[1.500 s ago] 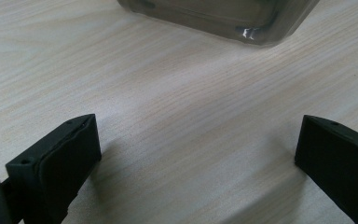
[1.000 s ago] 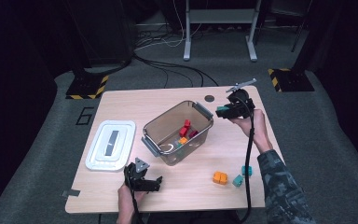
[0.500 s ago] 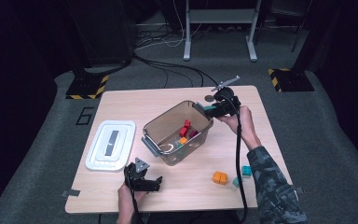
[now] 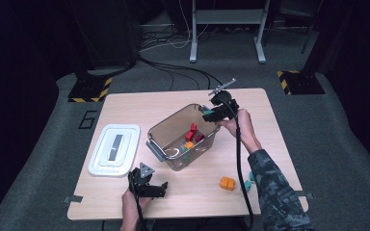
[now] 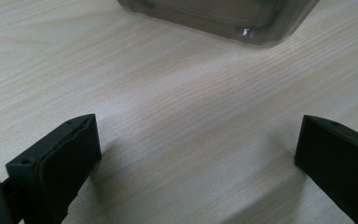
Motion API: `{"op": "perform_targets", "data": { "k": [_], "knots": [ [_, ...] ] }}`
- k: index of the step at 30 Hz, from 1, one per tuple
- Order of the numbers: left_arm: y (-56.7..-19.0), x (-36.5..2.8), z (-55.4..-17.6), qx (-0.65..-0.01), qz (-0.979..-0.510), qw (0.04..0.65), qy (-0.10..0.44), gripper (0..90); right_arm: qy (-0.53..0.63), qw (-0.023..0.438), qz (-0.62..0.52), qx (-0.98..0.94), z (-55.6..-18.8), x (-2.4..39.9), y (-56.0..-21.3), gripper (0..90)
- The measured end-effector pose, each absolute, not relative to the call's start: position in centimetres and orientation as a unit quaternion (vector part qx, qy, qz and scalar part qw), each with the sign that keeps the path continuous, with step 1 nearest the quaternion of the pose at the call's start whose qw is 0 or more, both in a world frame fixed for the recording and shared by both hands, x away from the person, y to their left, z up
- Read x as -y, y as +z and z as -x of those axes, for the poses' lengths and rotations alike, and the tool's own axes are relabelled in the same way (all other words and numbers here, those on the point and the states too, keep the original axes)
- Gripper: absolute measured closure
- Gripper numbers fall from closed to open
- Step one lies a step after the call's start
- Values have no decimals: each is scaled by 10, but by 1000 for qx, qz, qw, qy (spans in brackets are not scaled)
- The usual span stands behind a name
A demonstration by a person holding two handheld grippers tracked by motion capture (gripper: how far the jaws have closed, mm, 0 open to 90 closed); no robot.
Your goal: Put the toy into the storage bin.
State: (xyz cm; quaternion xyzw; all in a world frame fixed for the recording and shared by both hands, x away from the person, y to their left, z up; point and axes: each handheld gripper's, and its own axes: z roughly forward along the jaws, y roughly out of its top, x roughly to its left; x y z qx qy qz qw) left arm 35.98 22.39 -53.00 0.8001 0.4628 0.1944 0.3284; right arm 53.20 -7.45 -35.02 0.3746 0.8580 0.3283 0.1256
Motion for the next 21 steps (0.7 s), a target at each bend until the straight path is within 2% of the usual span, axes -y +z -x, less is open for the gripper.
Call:
{"op": "perform_targets", "data": {
  "k": [6, 13, 21],
  "knots": [
    [-530, -224, -360, -463, -800, 328, 194, 0, 326, 124, -370, -861, -532, 70, -351, 489],
    [-530, -224, -360, -463, -800, 328, 194, 0, 328, 129, -382, -855, -530, 75, -350, 226],
    [-530, -224, -360, -464, -799, 330, 195, 0, 342, 137, -387, -845, -521, 89, -348, 137]
  ]
}}
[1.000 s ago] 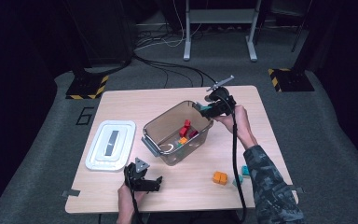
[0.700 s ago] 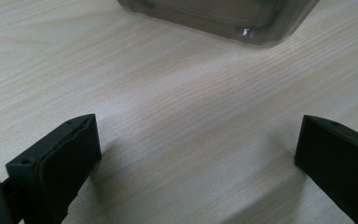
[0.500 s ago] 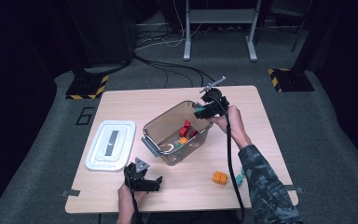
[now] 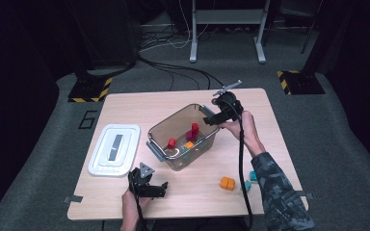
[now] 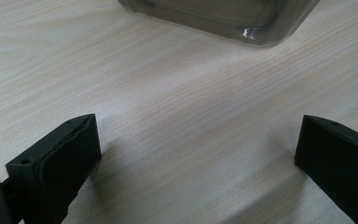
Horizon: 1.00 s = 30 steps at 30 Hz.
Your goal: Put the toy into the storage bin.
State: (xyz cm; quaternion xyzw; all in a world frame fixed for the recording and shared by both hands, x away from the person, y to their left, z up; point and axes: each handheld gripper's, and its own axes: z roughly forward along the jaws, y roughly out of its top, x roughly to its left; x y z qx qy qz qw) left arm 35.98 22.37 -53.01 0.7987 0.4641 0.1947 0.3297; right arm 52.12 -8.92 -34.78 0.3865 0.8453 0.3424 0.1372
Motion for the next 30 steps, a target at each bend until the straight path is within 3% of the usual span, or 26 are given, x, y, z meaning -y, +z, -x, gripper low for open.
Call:
{"op": "perform_targets", "data": {
  "k": [18, 30],
  "knots": [
    [-530, -223, -360, -466, -796, 332, 195, 0, 345, 151, -420, -826, -490, 151, -363, 23],
    [-530, -223, -360, -467, -796, 333, 195, 0, 339, 153, -435, -820, -471, 173, -384, 11]
  ]
}}
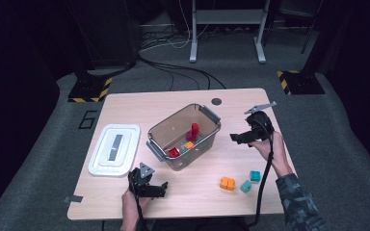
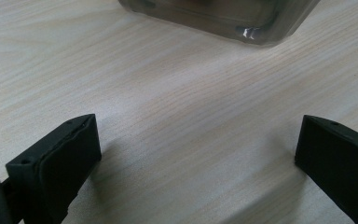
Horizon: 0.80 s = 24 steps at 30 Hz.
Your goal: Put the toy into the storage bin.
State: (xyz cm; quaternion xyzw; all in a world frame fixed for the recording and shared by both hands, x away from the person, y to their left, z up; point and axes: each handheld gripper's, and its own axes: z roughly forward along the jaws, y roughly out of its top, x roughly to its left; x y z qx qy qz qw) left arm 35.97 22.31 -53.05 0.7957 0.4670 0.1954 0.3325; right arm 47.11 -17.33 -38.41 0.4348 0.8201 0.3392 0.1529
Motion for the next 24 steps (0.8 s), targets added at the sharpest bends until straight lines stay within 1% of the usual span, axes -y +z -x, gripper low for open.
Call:
{"op": "perform_targets", "data": {
  "k": [10, 18, 24],
  "knots": [
    [-530, -223, -360, -467, -796, 333, 196, 0, 329, 144, -451, -817, -456, 187, -409, 16],
    [-530, -223, -360, -467, -796, 332, 195, 0, 318, 131, -465, -816, -442, 198, -438, 18],
    [-530, -223, -360, -467, -796, 333, 195, 0, 310, 123, -468, -819, -434, 200, -449, 12]
  ]
}}
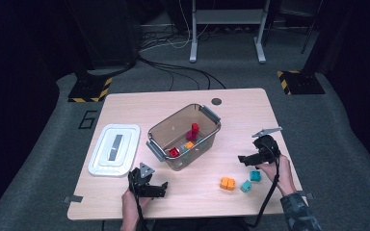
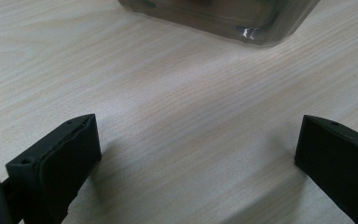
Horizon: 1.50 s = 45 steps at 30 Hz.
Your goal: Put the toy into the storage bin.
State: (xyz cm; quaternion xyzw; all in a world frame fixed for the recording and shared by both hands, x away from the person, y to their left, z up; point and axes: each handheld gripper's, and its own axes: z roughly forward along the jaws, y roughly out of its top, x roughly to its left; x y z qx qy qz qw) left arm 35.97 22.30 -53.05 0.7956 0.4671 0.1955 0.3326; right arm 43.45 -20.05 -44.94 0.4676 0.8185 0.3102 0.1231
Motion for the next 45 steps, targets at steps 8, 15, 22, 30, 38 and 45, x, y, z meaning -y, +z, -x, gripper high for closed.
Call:
{"op": "perform_targets", "data": {
  "k": [8, 15, 22, 30, 38, 45],
  "knots": [
    [-530, -223, -360, -467, -796, 333, 195, 0, 288, 116, -478, -822, -420, 209, -469, 0],
    [-530, -223, -360, -467, -796, 333, 195, 0, 275, 106, -491, -819, -411, 217, -486, 0],
    [-530, -223, -360, -467, -796, 332, 196, 0, 262, 102, -502, -818, -403, 223, -497, 33],
    [-530, -223, -360, -467, -796, 332, 196, 0, 262, 103, -498, -820, -398, 225, -501, 182],
    [-530, -223, -360, -467, -796, 332, 195, 0, 258, 113, -490, -825, -393, 225, -501, 336],
    [-530, -223, -360, -467, -796, 332, 196, 0, 256, 116, -483, -829, -394, 223, -500, 463]
  ]
}}
